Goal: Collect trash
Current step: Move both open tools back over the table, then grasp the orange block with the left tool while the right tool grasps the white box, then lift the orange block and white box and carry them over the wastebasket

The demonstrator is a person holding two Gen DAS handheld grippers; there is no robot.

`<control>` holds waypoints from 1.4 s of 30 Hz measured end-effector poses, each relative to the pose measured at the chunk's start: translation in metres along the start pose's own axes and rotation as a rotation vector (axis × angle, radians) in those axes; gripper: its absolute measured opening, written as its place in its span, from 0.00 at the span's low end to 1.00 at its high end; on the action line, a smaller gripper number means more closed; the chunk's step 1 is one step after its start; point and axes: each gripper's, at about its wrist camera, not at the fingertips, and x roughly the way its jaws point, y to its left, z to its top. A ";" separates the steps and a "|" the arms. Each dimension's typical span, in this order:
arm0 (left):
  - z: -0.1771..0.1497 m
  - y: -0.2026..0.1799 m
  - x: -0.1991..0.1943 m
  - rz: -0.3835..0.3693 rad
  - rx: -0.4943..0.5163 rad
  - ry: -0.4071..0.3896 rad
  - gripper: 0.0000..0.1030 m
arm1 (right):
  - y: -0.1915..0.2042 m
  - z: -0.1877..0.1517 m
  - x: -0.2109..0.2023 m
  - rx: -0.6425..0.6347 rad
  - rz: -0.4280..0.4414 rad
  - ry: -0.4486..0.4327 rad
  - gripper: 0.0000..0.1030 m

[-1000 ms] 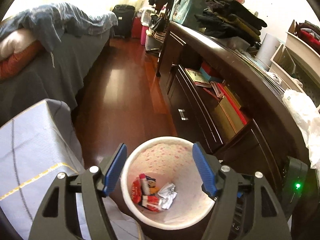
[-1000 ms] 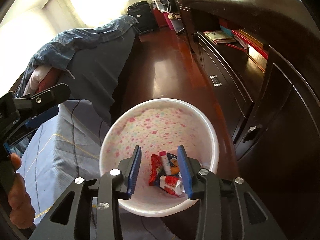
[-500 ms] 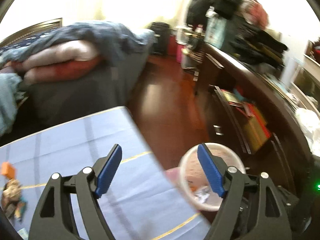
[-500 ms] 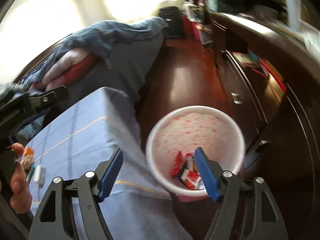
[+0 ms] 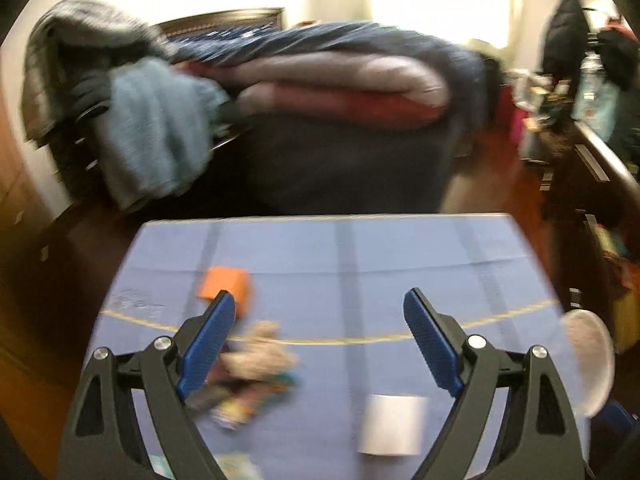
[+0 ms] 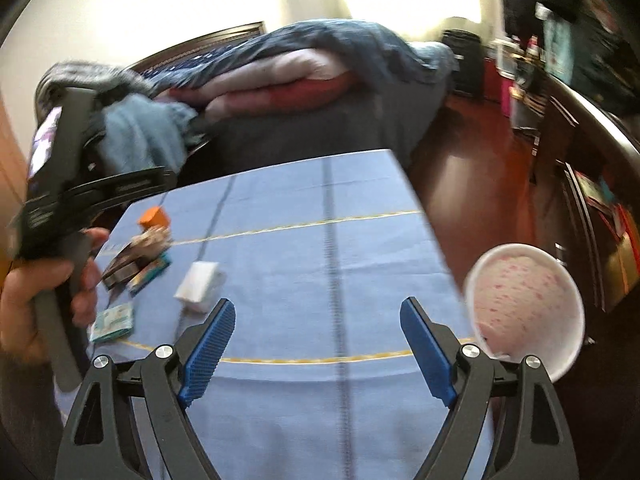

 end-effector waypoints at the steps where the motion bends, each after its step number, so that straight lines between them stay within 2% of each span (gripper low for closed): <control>1: 0.003 0.014 0.011 0.013 -0.009 0.008 0.84 | 0.010 0.000 0.003 -0.017 0.009 0.005 0.82; 7: 0.010 0.055 0.065 0.041 0.003 0.105 0.84 | 0.059 -0.002 0.030 -0.094 0.042 0.042 0.82; 11: 0.010 0.062 0.093 0.010 0.023 0.135 0.82 | 0.084 -0.004 0.056 -0.103 0.055 0.089 0.82; 14: 0.006 0.064 0.106 -0.024 0.023 0.161 0.67 | 0.095 -0.004 0.075 -0.102 0.052 0.122 0.82; 17: 0.003 0.068 0.114 -0.064 0.002 0.175 0.60 | 0.102 -0.003 0.090 -0.091 0.047 0.138 0.82; 19: 0.001 0.069 0.117 -0.062 0.003 0.176 0.51 | 0.107 -0.002 0.097 -0.089 0.042 0.147 0.82; 21: 0.000 0.070 0.120 -0.053 0.005 0.178 0.37 | 0.112 -0.002 0.103 -0.087 0.046 0.151 0.82; 22: 0.000 0.071 0.120 -0.044 0.009 0.170 0.35 | 0.115 -0.001 0.106 -0.089 0.042 0.151 0.82; 24: -0.001 0.075 0.119 -0.066 -0.003 0.169 0.35 | 0.123 -0.001 0.112 -0.097 0.032 0.153 0.81; 26: 0.000 0.079 0.116 -0.087 -0.028 0.165 0.34 | 0.127 -0.001 0.117 -0.107 0.023 0.156 0.74; 29: 0.001 0.084 0.110 -0.085 -0.042 0.147 0.34 | 0.133 -0.002 0.119 -0.125 -0.005 0.155 0.57; 31: 0.001 0.087 0.105 -0.090 -0.047 0.138 0.34 | 0.135 -0.002 0.119 -0.137 -0.021 0.150 0.42; 42: 0.000 0.091 0.056 -0.100 -0.059 0.066 0.35 | 0.127 -0.003 0.099 -0.140 0.000 0.121 0.42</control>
